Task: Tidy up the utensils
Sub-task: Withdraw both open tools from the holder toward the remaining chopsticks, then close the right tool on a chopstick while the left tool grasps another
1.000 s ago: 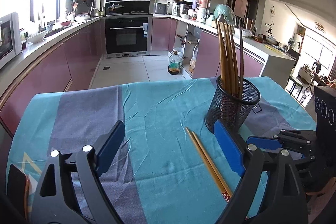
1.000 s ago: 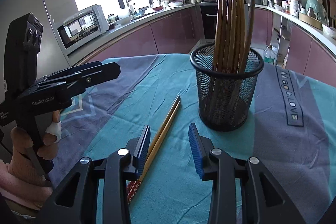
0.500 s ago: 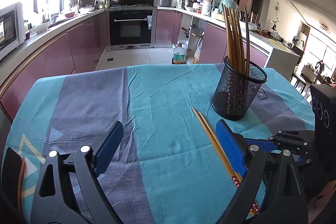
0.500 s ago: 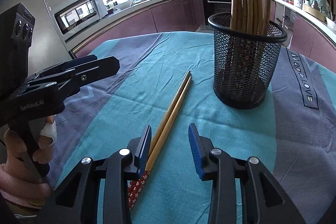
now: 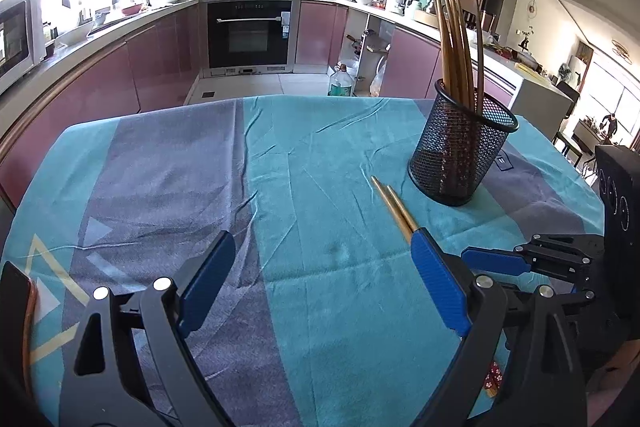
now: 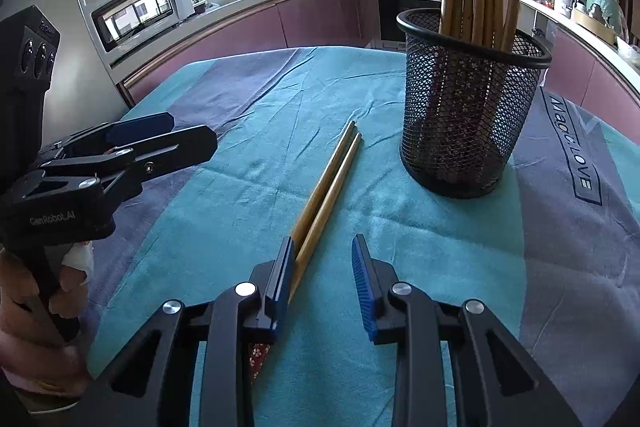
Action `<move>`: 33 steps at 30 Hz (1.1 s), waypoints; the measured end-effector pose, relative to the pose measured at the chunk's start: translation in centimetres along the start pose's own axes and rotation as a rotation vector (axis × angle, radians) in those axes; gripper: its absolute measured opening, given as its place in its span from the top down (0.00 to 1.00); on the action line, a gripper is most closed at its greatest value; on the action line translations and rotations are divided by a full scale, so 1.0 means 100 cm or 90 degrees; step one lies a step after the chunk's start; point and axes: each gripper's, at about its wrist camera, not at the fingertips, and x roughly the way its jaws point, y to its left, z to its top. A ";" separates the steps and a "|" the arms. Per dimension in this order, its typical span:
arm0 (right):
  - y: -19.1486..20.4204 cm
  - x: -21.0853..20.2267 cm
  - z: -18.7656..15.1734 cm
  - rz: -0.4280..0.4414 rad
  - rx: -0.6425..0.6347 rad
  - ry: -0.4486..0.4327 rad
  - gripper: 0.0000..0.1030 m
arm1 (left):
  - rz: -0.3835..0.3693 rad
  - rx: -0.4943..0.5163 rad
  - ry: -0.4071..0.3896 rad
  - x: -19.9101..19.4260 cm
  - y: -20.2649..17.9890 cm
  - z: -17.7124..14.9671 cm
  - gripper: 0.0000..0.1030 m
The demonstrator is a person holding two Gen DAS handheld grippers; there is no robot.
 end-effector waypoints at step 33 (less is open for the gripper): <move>-0.039 -0.009 -0.007 0.022 0.030 0.007 0.80 | -0.100 0.104 0.130 0.050 -0.064 -0.023 0.72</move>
